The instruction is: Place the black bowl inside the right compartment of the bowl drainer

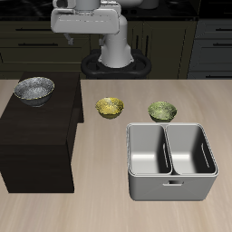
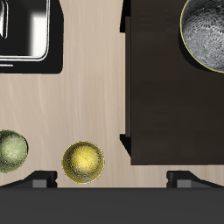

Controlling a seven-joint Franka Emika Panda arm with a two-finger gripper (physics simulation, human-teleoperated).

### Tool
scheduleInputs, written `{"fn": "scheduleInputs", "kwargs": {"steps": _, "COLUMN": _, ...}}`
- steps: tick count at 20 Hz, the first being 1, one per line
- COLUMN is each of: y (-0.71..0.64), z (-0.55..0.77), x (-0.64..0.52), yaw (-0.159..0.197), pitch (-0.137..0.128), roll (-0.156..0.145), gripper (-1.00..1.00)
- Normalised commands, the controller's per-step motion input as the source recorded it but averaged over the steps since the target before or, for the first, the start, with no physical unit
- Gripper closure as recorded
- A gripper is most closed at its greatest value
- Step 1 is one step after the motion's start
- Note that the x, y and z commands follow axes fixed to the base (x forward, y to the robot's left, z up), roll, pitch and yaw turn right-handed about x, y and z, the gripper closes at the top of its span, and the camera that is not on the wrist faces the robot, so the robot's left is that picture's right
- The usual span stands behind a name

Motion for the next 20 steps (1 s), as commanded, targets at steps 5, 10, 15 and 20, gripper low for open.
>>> {"fn": "scheduleInputs", "kwargs": {"steps": 5, "y": -0.18, "z": 0.10, "x": 0.16, "yaw": 0.031, "pitch": -0.005, "roll": 0.019, "gripper": -1.00}}
{"fn": "scheduleInputs", "kwargs": {"steps": 10, "y": -0.37, "z": 0.12, "x": 0.25, "yaw": -0.023, "pitch": -0.003, "roll": -0.038, "gripper": -1.00}}
{"fn": "scheduleInputs", "kwargs": {"steps": 15, "y": -0.27, "z": 0.11, "x": 0.22, "yaw": 0.015, "pitch": -0.047, "roll": -0.048, "gripper": -1.00}}
{"fn": "scheduleInputs", "kwargs": {"steps": 20, "y": -0.29, "z": -0.01, "x": 0.32, "yaw": -0.020, "pitch": 0.014, "roll": -0.059, "gripper": -1.00}}
